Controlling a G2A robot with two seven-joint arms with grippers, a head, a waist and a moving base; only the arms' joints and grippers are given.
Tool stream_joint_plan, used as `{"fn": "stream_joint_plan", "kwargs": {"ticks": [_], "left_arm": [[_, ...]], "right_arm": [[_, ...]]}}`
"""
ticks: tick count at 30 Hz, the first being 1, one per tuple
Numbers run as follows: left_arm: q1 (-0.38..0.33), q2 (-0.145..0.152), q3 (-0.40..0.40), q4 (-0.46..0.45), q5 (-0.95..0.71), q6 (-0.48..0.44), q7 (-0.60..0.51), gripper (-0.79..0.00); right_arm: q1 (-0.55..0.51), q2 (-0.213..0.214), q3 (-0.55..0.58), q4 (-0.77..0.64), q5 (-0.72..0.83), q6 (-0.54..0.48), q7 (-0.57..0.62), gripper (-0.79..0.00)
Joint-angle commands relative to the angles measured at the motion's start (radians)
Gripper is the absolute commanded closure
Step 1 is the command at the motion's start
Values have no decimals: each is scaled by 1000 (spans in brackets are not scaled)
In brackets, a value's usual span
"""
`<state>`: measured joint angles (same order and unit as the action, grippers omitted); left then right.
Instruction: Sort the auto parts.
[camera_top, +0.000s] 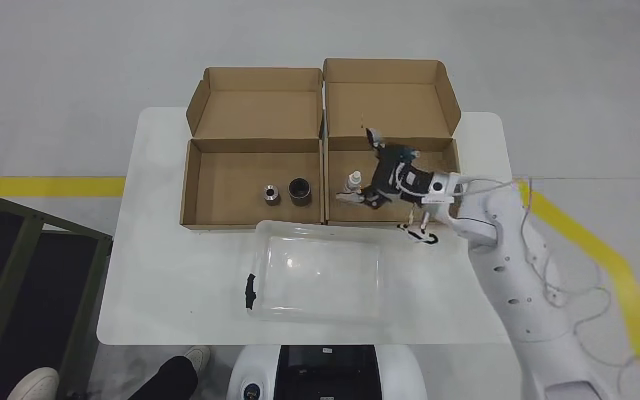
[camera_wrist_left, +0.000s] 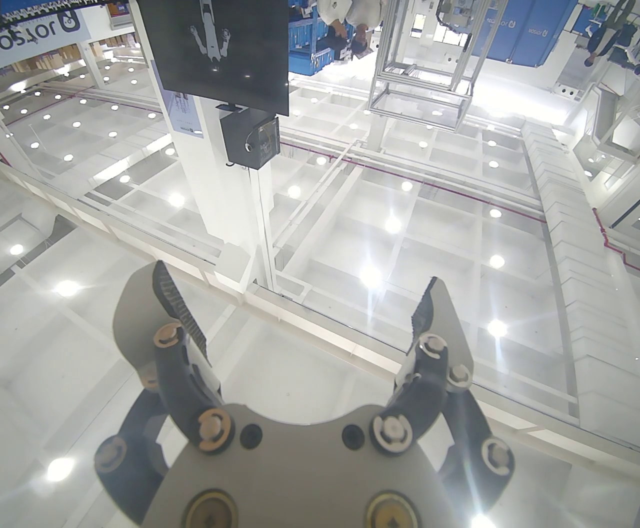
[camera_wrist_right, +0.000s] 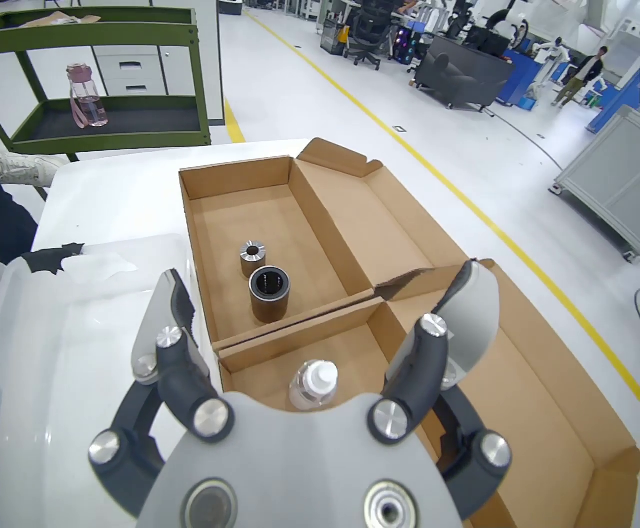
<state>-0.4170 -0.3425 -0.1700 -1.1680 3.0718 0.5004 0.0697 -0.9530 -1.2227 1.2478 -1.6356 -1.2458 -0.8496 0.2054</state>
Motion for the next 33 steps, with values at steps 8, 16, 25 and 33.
{"fn": "stream_joint_plan", "kwargs": {"ticks": [8, 16, 25, 33], "left_arm": [[0, 0, 0, 0, 0, 0, 0, -785], [0, 0, 0, 0, 0, 0, 0, -785], [0, 0, 0, 0, 0, 0, 0, -785], [0, 0, 0, 0, 0, 0, 0, -785]], "right_arm": [[-153, 37, 173, -31, -72, -4, -121, -785], [-248, 61, 290, -9, -94, -9, -229, -785], [-349, 83, 410, -9, -127, 0, -353, -785], [-427, 102, 526, -17, -139, 11, -437, -785]]}}
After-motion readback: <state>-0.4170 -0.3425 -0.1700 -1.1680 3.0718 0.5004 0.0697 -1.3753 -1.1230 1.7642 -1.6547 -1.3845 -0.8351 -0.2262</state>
